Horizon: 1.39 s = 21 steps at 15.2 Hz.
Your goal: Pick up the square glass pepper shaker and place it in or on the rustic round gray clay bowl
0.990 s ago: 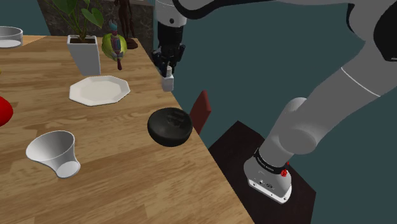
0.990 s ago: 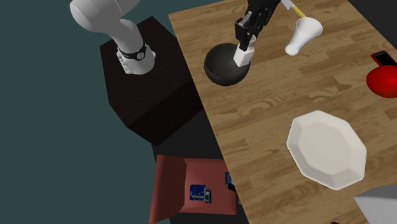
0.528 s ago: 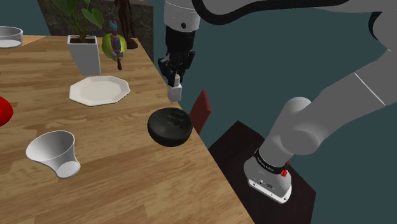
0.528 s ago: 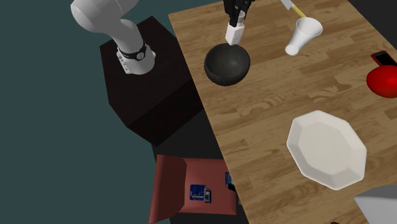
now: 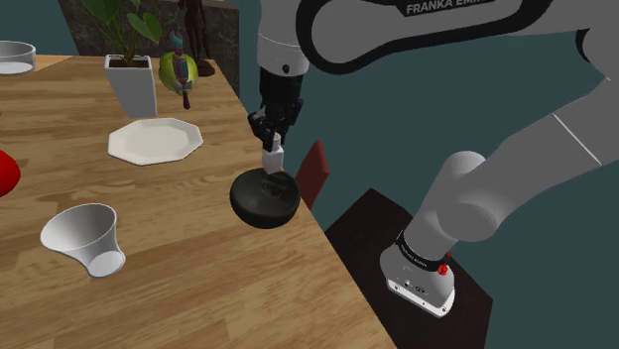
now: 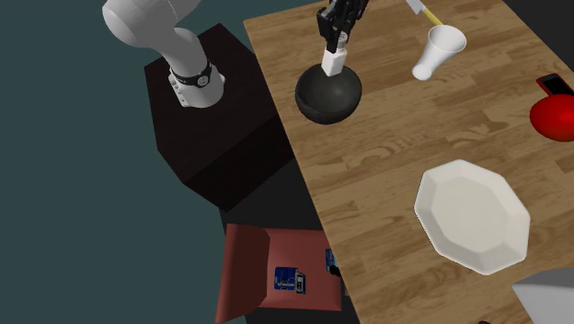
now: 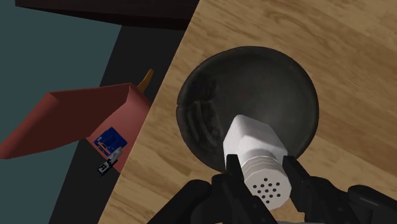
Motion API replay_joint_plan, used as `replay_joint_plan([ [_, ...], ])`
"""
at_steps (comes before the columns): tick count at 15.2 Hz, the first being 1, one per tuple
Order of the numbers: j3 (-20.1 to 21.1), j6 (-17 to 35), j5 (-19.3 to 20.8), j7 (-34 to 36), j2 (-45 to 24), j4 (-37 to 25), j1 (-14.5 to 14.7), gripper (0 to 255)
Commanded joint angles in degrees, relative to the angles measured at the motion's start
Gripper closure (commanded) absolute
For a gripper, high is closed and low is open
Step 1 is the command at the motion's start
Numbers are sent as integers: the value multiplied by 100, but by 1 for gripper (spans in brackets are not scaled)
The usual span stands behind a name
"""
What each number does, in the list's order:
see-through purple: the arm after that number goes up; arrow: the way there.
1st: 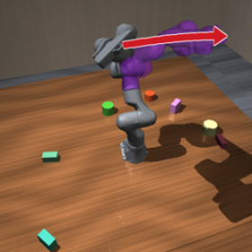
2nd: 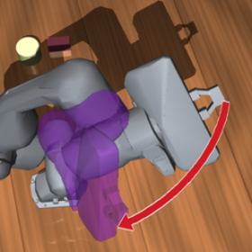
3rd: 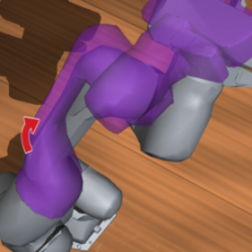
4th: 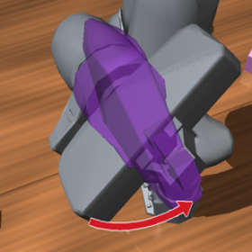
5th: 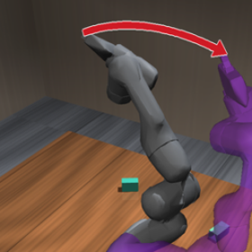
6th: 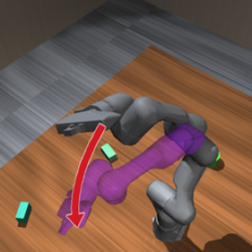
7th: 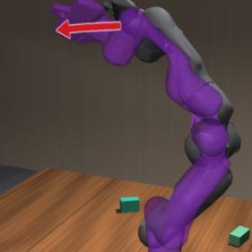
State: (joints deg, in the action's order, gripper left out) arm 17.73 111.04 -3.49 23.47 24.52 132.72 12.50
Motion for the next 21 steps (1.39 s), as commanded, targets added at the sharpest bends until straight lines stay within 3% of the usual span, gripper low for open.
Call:
replay_joint_plan([
  [1, 27, 155, 2, 25, -54, 98, 2, 255],
  [11, 123, 993, 19, 103, -290, 707, 1, 255],
  [18, 123, 993, 19, 103, -290, 707, 1, 255],
  [19, 123, 993, 19, 103, -290, 707, 1, 0],
  [21, 122, 993, 19, 103, -290, 707, 1, 0],
])
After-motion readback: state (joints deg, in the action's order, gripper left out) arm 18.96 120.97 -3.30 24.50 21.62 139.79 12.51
